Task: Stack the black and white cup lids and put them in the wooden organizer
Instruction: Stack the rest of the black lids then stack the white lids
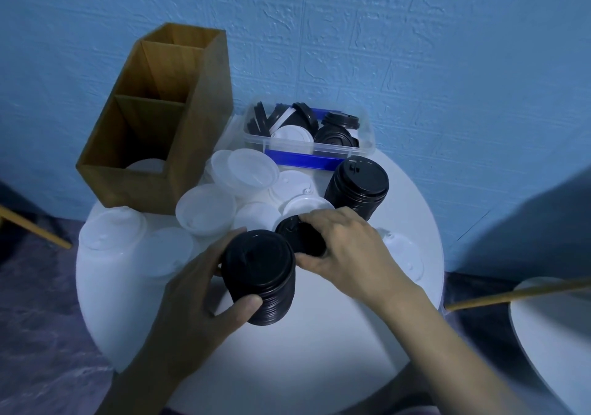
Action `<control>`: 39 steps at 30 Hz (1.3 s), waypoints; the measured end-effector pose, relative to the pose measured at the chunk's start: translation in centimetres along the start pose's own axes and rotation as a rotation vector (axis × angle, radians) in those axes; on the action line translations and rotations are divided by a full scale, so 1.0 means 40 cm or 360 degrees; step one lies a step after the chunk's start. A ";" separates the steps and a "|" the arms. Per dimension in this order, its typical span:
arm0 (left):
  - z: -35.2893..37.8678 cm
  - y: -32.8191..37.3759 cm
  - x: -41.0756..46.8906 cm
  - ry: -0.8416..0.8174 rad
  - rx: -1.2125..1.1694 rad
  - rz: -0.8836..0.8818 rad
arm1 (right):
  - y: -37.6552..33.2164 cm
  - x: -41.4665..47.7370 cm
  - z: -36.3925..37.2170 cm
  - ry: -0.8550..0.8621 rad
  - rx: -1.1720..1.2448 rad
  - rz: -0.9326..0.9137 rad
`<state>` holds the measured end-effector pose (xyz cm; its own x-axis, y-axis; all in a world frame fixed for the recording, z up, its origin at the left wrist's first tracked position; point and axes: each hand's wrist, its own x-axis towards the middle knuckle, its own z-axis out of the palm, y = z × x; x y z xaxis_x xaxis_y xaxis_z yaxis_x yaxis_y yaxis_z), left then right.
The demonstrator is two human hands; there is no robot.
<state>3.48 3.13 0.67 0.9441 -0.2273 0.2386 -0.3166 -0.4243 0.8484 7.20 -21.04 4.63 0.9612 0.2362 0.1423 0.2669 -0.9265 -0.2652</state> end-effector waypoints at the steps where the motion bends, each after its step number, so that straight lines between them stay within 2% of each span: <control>1: 0.003 -0.011 -0.001 -0.0002 0.0011 -0.0012 | 0.002 0.003 0.000 -0.0015 0.0020 0.0010; 4: 0.001 -0.004 0.002 0.0008 0.0016 0.0039 | 0.004 0.009 -0.018 -0.0004 0.0223 0.0058; 7: 0.002 0.012 0.016 -0.0030 -0.0037 0.0064 | 0.009 -0.006 -0.084 0.0088 0.0786 0.0180; 9: 0.011 0.029 0.031 -0.0113 -0.0101 0.0056 | 0.002 -0.025 -0.137 -0.0044 0.1103 0.0088; 13: 0.046 0.055 0.061 -0.0265 -0.0182 0.0075 | -0.018 -0.039 -0.182 -0.0410 0.0846 -0.0246; 18: 0.062 0.061 0.078 -0.0375 -0.0305 0.0018 | -0.014 -0.020 -0.198 -0.0547 0.0671 -0.0327; 25: 0.073 0.045 0.080 -0.0365 -0.0435 -0.0074 | -0.039 -0.029 -0.180 -0.0373 0.0610 -0.0243; 34: 0.083 0.031 0.086 -0.0400 -0.0475 -0.0100 | -0.016 -0.027 -0.158 -0.0509 0.0718 -0.0249; 39: 0.092 0.030 0.083 -0.0393 -0.0467 -0.0129 | -0.008 -0.052 -0.130 -0.0384 0.0764 -0.0253</control>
<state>5.91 -1.36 0.76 0.9032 -0.4227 0.0746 -0.1683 -0.1888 0.9675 4.74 -22.76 9.37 0.8801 0.4746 0.0088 0.3573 -0.6501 -0.6707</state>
